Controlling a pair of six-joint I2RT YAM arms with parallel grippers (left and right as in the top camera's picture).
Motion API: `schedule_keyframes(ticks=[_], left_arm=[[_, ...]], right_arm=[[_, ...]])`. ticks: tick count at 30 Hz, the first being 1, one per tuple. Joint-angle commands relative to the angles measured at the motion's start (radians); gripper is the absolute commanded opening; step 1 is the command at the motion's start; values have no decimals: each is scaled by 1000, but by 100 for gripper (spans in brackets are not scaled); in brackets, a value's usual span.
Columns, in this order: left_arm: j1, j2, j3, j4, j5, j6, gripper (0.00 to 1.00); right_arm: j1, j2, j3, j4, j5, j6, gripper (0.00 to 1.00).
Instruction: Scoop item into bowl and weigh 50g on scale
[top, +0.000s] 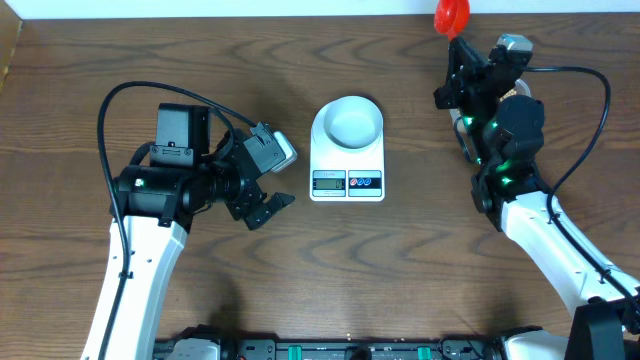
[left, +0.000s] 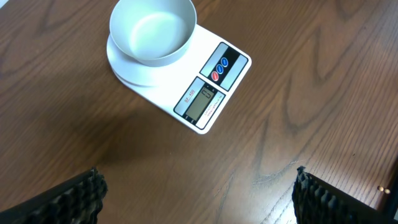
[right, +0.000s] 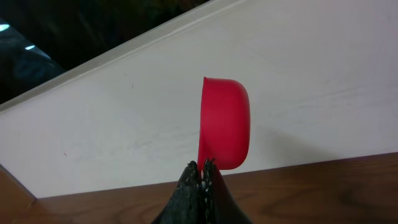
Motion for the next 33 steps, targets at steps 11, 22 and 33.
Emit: schedule_keyframes(ticks=[11,22,33], left_arm=[[5,2,21,1,2,-10,98],[5,56,12,1,2,-10,98],[5,56,13,-4,-3,-9,98]], right_arm=[[-8,-1,24,2,-26,-13,1],[-8,-1,24,2,-29,-13,1],[-8,-1,24,-10,-29,-13,1]])
